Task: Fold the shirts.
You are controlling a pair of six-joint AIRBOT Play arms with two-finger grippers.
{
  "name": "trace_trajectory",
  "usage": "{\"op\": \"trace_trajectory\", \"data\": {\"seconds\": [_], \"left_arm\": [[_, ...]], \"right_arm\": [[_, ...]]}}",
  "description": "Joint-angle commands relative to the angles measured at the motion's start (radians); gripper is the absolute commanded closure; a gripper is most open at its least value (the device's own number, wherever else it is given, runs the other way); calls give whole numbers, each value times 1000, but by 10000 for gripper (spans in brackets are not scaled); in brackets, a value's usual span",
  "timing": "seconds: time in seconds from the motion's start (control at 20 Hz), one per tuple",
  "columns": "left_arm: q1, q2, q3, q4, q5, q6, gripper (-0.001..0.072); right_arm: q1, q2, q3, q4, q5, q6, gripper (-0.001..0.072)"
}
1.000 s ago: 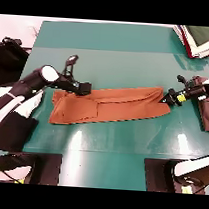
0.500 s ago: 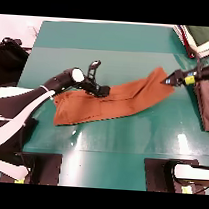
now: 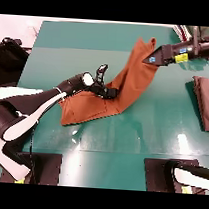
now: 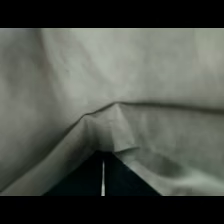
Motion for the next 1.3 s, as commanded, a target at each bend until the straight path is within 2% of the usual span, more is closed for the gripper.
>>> {"op": "trace_trajectory", "data": {"seconds": [0.0,0.15,0.3,0.45,0.55,0.6,0.65,0.7,0.8,0.9,1.1,1.15,1.2,1.25], "left_arm": [[14,-5,25,5,-25,1,685],[101,58,79,110,-125,-4,686],[253,211,98,207,-198,-10,685],[428,407,97,311,-227,-6,685],[521,516,97,360,-227,-7,685],[558,555,97,366,-227,-7,684],[590,587,97,367,-228,-6,684],[611,609,97,367,-230,-7,684],[625,627,97,368,-247,-5,684],[619,629,97,366,-270,6,684],[619,629,95,345,-304,10,684],[614,629,94,333,-306,17,684],[603,629,94,334,-304,38,684],[584,629,94,333,-301,46,684]], "right_arm": [[104,5,19,6,-57,23,693],[188,-2,19,8,-114,23,693],[318,-45,19,8,-170,23,693],[507,-128,19,30,-341,18,693],[640,-213,20,90,-492,-38,669],[698,-260,20,121,-556,-80,504],[738,-299,23,154,-588,-90,309],[761,-338,45,161,-569,-91,244],[746,-365,77,83,-516,-87,320],[677,-325,18,-31,-492,-43,322],[422,-178,-255,-184,-437,26,322],[350,-156,-326,-222,-415,41,300],[282,-150,-380,-230,-392,53,117],[217,-158,-426,-228,-373,76,75]]}}
